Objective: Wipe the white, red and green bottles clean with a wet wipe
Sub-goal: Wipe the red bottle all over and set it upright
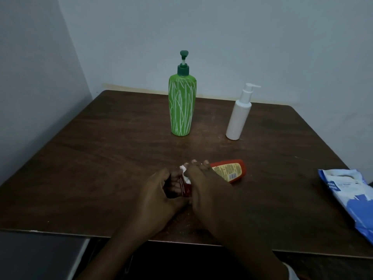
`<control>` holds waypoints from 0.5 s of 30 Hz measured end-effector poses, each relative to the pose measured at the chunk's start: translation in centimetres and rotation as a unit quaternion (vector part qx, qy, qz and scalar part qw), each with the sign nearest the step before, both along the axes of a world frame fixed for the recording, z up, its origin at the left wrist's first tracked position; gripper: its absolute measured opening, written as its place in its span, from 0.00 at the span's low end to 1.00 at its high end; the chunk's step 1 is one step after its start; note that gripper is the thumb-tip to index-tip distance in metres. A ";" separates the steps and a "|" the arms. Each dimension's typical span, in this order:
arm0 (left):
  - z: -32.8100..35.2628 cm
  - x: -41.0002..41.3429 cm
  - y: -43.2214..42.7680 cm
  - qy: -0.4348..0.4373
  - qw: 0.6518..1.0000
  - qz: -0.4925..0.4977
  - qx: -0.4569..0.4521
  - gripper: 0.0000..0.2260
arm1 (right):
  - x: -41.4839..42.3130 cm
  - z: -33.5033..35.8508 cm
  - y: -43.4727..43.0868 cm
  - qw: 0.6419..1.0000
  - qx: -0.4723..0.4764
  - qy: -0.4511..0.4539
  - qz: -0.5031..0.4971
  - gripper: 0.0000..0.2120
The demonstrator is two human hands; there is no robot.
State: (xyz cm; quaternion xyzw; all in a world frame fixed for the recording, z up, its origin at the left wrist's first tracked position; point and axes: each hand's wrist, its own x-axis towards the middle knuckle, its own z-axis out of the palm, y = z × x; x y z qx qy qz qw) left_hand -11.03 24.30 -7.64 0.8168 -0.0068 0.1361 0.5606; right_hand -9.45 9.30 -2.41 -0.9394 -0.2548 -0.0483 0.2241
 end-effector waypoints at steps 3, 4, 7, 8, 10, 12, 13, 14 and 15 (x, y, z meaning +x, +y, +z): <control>0.5 -0.3 -0.2 0.000 1.000 -0.007 0.002 0.25 | 1.8 1.0 -2.4 0.991 -0.056 0.099 -0.076 0.28; 0.6 -0.4 -0.3 0.002 1.000 -0.009 0.001 0.25 | 2.6 1.2 -3.5 0.987 -0.061 0.106 -0.106 0.26; 0.7 -0.5 -0.2 0.005 1.000 -0.013 0.001 0.25 | 4.6 1.2 -6.9 0.976 -0.059 0.098 -0.187 0.15; 0.8 -0.5 -0.1 0.011 1.000 -0.017 -0.002 0.25 | 5.0 1.3 -7.8 0.973 -0.060 0.095 -0.204 0.14; 1.0 -0.5 -0.1 0.019 0.999 -0.031 -0.005 0.26 | 5.7 1.4 -9.0 0.970 -0.057 0.090 -0.219 0.10; 1.2 -0.6 -0.1 0.019 0.999 -0.040 -0.003 0.28 | 5.7 1.4 -9.2 0.970 -0.050 0.086 -0.222 0.08; 1.2 -0.6 -0.1 0.020 0.999 -0.039 -0.004 0.29 | 5.5 1.3 -8.9 0.971 -0.053 0.084 -0.218 0.09; 1.3 -0.6 -0.2 0.020 0.999 -0.037 -0.010 0.29 | 5.1 1.3 -8.4 0.972 -0.057 0.085 -0.212 0.09; 1.4 -0.6 -0.3 0.021 0.999 -0.034 -0.018 0.29 | 4.6 1.4 -7.7 0.974 -0.058 0.089 -0.200 0.10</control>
